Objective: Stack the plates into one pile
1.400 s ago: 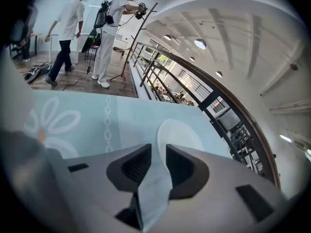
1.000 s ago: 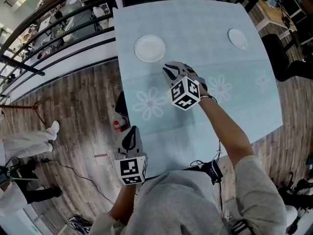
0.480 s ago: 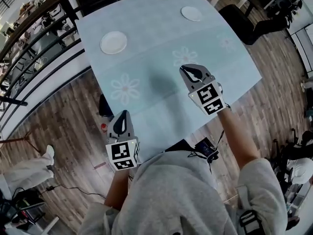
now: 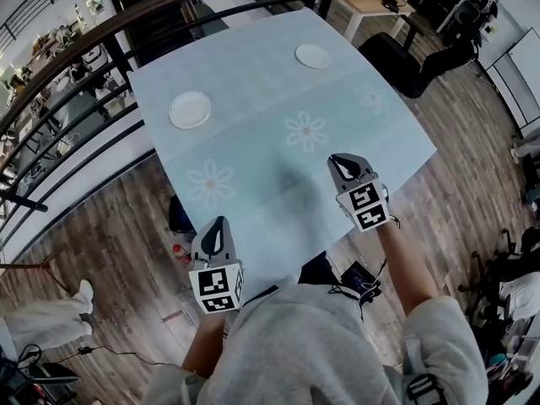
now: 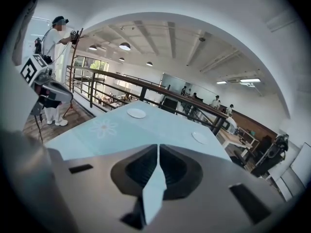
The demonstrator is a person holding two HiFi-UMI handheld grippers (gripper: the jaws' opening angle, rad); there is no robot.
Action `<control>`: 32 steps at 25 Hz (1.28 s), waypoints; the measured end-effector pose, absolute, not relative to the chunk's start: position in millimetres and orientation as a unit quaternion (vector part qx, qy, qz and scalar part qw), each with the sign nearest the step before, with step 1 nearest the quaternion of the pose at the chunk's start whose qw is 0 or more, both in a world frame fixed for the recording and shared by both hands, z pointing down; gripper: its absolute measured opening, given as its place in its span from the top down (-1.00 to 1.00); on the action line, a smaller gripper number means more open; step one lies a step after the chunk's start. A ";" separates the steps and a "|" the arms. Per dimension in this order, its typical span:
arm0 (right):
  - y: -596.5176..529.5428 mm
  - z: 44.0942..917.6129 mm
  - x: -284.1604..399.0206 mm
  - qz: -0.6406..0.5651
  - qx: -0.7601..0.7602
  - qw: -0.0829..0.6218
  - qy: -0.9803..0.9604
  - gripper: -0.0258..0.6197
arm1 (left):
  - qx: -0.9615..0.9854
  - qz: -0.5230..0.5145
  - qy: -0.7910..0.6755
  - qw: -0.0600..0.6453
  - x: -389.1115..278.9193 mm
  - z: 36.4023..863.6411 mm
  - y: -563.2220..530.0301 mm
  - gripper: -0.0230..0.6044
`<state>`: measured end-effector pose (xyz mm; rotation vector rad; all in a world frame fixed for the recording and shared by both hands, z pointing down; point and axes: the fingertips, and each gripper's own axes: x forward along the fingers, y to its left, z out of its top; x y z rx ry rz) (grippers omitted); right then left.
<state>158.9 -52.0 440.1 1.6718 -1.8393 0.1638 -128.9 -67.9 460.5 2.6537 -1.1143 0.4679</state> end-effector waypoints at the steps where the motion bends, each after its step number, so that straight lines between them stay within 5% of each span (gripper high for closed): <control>1: -51.8 440.7 163.6 0.060 0.638 0.318 -0.698 0.82 | 0.904 0.157 -0.382 0.110 -126.1 460.6 -66.3 0.88; 32: -238.4 487.2 443.6 -0.054 0.543 0.381 -0.746 0.80 | 0.810 0.221 -0.532 0.112 67.2 453.2 -75.1 0.87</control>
